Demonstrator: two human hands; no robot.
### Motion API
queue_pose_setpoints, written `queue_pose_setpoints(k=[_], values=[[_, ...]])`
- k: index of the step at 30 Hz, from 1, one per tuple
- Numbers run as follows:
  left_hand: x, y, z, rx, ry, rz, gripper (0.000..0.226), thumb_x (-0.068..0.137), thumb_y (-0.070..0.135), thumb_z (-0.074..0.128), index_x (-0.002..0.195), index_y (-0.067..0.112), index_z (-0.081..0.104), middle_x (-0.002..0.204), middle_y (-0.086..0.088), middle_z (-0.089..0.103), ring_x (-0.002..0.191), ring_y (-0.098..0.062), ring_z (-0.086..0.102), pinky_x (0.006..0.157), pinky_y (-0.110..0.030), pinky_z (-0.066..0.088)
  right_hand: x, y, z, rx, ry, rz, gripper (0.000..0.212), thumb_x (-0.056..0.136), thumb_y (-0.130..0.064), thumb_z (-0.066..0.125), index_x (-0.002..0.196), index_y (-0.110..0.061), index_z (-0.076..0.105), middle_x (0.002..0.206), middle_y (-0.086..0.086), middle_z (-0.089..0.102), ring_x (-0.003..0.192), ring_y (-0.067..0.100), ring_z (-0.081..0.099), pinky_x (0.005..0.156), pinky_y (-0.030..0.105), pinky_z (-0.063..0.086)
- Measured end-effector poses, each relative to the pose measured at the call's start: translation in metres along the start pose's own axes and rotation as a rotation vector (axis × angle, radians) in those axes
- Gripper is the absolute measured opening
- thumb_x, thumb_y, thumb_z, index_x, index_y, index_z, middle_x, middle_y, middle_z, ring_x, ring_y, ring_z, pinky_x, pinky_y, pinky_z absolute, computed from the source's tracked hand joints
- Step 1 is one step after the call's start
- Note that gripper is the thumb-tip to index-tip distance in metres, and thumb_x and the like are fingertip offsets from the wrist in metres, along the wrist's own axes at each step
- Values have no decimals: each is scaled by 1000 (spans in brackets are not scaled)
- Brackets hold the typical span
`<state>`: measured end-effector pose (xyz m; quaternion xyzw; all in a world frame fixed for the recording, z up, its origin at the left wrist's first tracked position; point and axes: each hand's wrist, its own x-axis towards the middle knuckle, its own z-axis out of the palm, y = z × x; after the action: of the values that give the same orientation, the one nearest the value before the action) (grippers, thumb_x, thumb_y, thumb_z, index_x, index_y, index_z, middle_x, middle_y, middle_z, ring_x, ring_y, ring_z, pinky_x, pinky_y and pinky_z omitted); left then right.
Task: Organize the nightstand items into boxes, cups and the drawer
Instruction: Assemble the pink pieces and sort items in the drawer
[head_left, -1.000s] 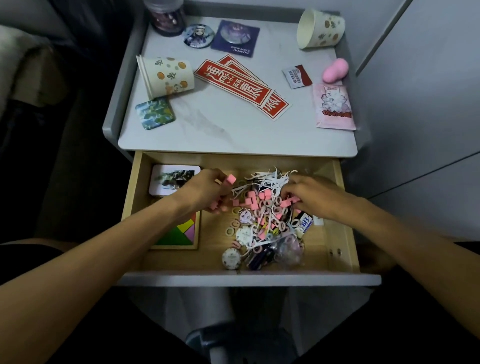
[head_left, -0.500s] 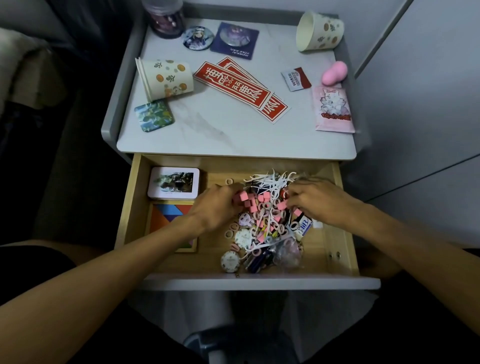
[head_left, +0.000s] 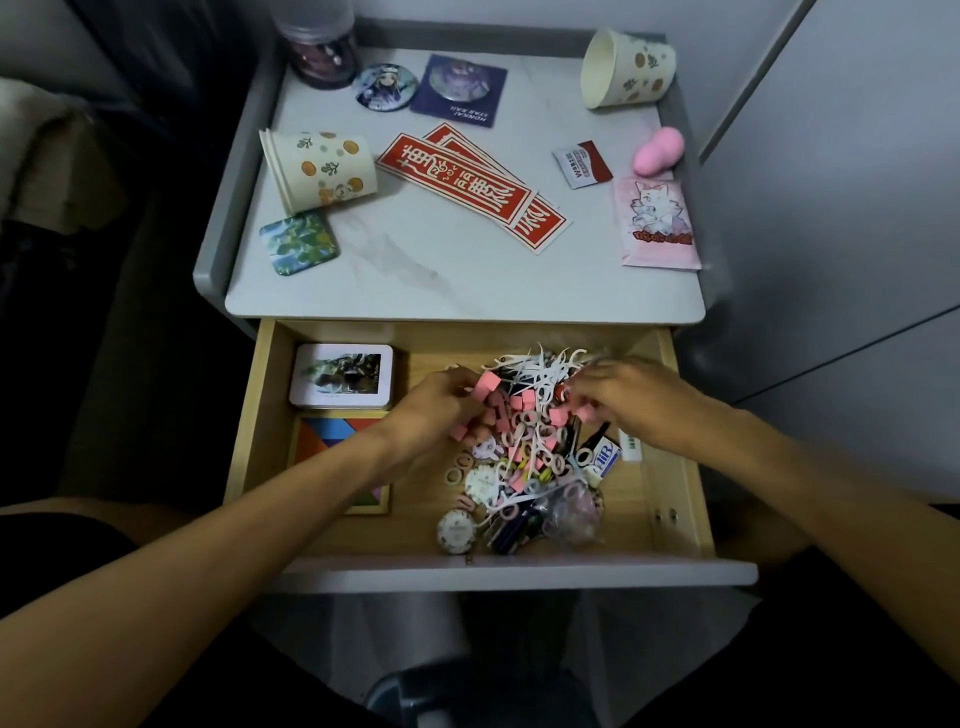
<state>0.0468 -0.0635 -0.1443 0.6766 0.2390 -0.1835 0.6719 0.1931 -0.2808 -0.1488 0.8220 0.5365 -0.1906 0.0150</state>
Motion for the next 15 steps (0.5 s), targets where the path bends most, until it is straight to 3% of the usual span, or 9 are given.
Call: queue_pose_setpoints(k=[3,7,10,15], values=[[-5,5,1,-91,13,-10,23,100,-4,43,117,0,59,83,-9,67,66,-9,65,64,-23,52,2,-16,-17,499,42,197,13,91,-21,67,104,-23,64,95,-13,67,82,-4,63,82,26,56],[-5,8,6,-230,-35,-38,27,95,-2,53,122,0,59,96,-18,72,80,-16,68,74,-26,54,11,-50,-27,1126,112,283,19,96,-12,60,115,-14,60,93,5,70,74,11,67,67,21,54],[-6,8,7,-268,-60,-24,28,94,5,61,122,3,60,102,-16,73,88,-19,67,81,-31,52,22,-63,-25,1328,114,333,16,96,-7,60,112,-6,62,91,14,70,77,22,68,72,27,57],[-9,8,1,-249,15,-9,32,87,1,70,117,4,60,76,-4,72,66,-9,66,69,-25,48,29,-66,-20,1483,52,351,19,94,-8,62,113,-3,62,94,15,71,82,19,71,74,23,56]])
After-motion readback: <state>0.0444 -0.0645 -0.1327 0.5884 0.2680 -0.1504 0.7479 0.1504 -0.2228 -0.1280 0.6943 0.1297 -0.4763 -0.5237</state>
